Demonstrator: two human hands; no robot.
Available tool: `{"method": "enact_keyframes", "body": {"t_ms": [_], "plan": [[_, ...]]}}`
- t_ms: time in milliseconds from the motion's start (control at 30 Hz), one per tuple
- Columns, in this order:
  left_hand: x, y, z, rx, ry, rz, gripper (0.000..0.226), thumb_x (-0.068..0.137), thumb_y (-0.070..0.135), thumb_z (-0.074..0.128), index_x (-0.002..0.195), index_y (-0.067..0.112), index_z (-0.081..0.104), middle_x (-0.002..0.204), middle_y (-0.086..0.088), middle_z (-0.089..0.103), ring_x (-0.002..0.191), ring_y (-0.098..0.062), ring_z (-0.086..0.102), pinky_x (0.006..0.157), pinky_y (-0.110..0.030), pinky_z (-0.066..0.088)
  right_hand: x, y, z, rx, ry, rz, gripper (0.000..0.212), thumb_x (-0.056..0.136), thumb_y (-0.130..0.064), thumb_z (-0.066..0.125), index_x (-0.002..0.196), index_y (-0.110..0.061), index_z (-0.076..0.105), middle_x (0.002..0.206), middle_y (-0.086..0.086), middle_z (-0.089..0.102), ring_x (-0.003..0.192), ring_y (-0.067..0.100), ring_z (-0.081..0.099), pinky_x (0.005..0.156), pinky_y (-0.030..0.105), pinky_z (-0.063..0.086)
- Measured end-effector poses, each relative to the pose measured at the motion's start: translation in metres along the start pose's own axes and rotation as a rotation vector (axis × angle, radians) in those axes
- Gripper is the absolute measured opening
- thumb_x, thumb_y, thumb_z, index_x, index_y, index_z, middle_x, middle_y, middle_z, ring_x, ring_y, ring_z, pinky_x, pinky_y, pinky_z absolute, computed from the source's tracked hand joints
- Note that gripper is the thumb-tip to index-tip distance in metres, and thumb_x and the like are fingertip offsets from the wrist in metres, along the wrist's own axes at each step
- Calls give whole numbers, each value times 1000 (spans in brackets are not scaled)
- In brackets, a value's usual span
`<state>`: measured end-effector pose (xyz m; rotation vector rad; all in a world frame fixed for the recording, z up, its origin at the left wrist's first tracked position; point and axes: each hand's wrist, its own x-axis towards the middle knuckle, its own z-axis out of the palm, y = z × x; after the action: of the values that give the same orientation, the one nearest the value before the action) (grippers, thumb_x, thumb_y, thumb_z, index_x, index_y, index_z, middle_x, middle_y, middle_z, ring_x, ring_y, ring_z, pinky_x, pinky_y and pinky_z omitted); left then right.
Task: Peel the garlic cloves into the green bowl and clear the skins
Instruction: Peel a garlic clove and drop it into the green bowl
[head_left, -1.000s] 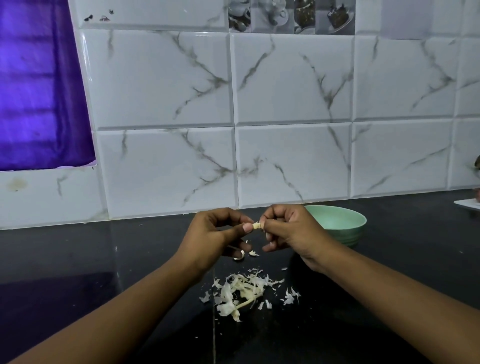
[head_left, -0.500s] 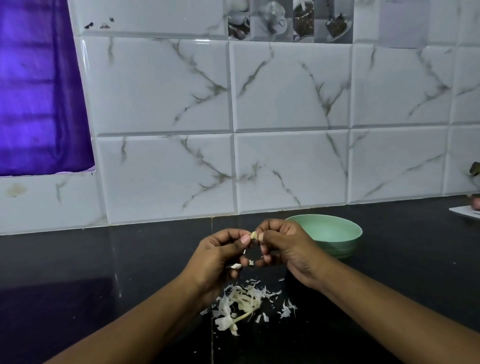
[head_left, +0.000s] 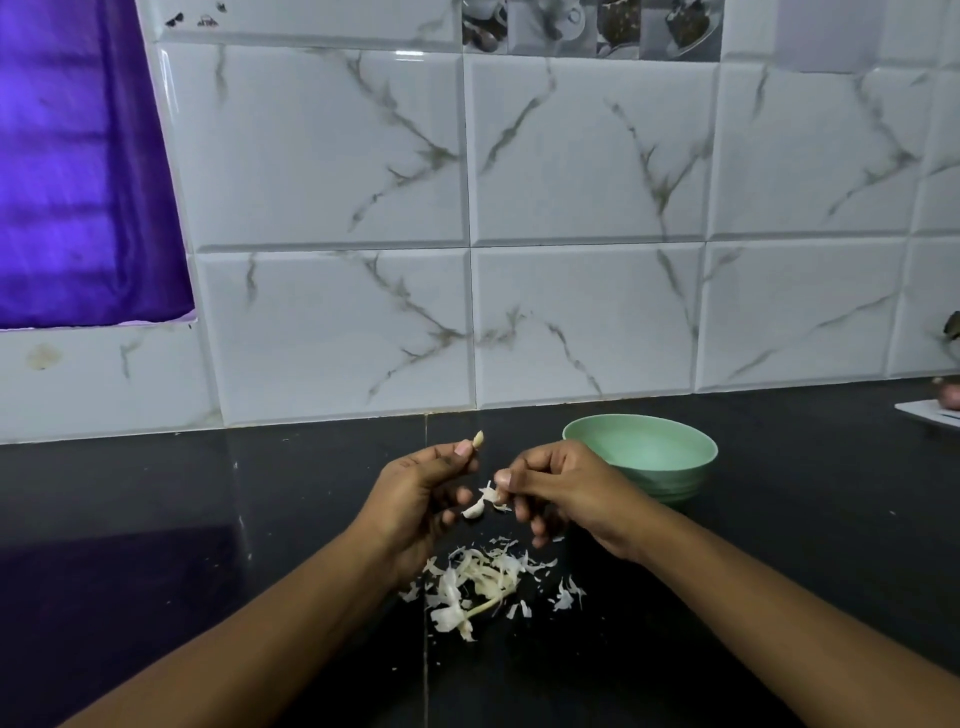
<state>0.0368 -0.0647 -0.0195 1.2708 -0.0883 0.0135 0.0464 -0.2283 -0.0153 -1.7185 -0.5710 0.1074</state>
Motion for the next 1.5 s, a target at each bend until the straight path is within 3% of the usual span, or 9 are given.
{"method": "enact_keyframes", "body": {"t_ms": [367, 500, 600, 700, 833, 1000, 1133, 1300, 1500], "plan": [[-1, 2, -2, -10, -52, -84, 7, 89, 13, 57, 90, 11, 64, 64, 6, 62, 39, -3, 50, 31, -11, 30, 0, 4, -6, -236, -33, -85, 20, 72, -10, 80, 70, -15, 61, 57, 1, 54, 46, 12, 49, 45, 24, 47], [-1, 3, -2, -10, -70, -97, 8, 90, 15, 56, 90, 12, 63, 65, 5, 61, 39, -4, 51, 31, -11, 30, -1, 0, -8, -232, -25, -127, 19, 81, 2, 68, 80, -14, 58, 60, -4, 60, 55, 6, 60, 49, 22, 51], [-3, 3, -1, 6, -84, -96, 8, 90, 14, 56, 88, 12, 63, 64, 6, 60, 39, -4, 52, 30, -11, 30, -2, -3, -8, -167, -9, -139, 13, 90, -2, 58, 87, -14, 61, 71, -3, 67, 64, 12, 65, 54, 25, 52], [-4, 2, 0, 45, -72, -21, 7, 90, 12, 57, 86, 9, 63, 65, 4, 61, 41, -6, 54, 32, -14, 35, 0, -2, -5, -120, 95, -147, 5, 90, -12, 61, 92, -15, 64, 73, 1, 69, 57, 16, 64, 50, 25, 48], [-5, -1, 2, 162, 34, 173, 8, 87, 7, 63, 79, 6, 65, 64, -1, 64, 46, -11, 60, 41, -19, 47, 3, 4, -1, -101, 193, -196, 16, 83, -9, 70, 94, -20, 66, 83, 2, 64, 63, 15, 66, 51, 23, 52], [-6, -4, 4, 335, 111, 363, 5, 83, 9, 70, 78, 6, 70, 64, -12, 69, 56, -20, 67, 55, -31, 56, 5, 3, 1, -96, 280, -279, 14, 80, -2, 71, 83, -15, 68, 70, -3, 66, 62, 10, 67, 55, 22, 54], [-9, -6, 5, 446, 173, 447, 6, 81, 14, 75, 75, 13, 73, 61, -9, 70, 59, -21, 70, 64, -42, 60, 3, 2, 2, -129, 330, -340, 17, 77, -1, 74, 77, -16, 66, 64, -2, 66, 59, 12, 67, 54, 22, 54], [-12, -4, 6, 561, 194, 559, 4, 79, 21, 76, 76, 20, 74, 60, 0, 71, 59, -13, 70, 63, -36, 60, 4, -1, 2, -84, 319, -333, 19, 77, 2, 73, 76, -14, 64, 66, 0, 65, 55, 12, 66, 50, 13, 46], [-12, -4, 4, 632, 208, 626, 6, 79, 23, 76, 75, 26, 73, 59, 7, 70, 57, -6, 67, 59, -24, 56, 5, -1, 1, -81, 310, -289, 18, 78, 0, 73, 74, -14, 61, 64, 1, 66, 55, 19, 67, 47, 16, 46]]}}
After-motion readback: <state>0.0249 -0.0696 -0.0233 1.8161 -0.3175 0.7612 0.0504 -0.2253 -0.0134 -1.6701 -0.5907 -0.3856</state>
